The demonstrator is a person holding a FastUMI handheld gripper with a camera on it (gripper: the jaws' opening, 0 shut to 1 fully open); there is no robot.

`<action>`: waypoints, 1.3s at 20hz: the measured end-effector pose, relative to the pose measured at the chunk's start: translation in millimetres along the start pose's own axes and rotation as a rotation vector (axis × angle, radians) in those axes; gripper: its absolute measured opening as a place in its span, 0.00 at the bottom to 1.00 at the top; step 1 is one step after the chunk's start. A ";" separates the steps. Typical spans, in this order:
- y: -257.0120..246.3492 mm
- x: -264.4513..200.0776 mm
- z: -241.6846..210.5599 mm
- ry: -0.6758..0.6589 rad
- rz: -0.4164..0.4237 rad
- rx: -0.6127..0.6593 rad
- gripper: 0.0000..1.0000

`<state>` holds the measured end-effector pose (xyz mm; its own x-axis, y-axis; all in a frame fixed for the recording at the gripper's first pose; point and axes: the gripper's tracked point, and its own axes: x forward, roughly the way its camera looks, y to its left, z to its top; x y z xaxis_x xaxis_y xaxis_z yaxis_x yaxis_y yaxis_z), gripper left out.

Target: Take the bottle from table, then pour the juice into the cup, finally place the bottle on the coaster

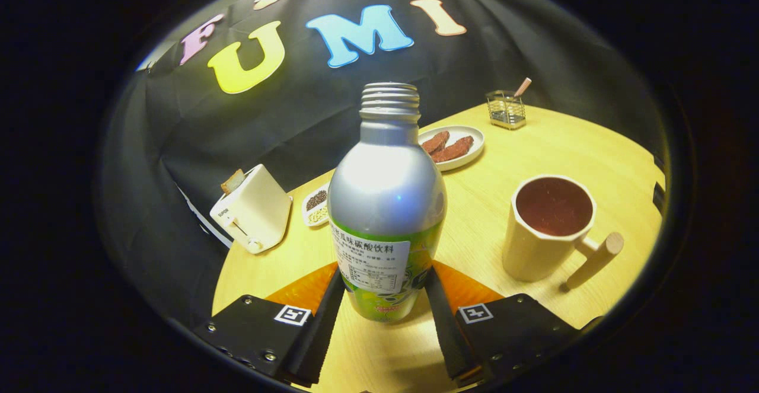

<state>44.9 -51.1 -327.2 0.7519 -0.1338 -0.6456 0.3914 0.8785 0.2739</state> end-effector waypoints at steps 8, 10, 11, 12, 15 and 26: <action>0.4 31.0 30.6 -0.116 -0.050 -0.117 0.76; 1.6 40.1 33.1 -0.125 -0.055 -0.140 0.76; 2.9 45.2 34.9 -0.133 -0.055 -0.152 0.76; 2.9 50.2 35.7 -0.133 -0.058 -0.162 0.76; 3.8 62.7 38.9 -0.146 -0.069 -0.219 0.76; -6.9 98.4 38.4 -0.148 -0.098 -0.282 0.77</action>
<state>136.5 -87.9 -365.3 0.7953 -0.2708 -0.5424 0.3190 0.9477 -0.0054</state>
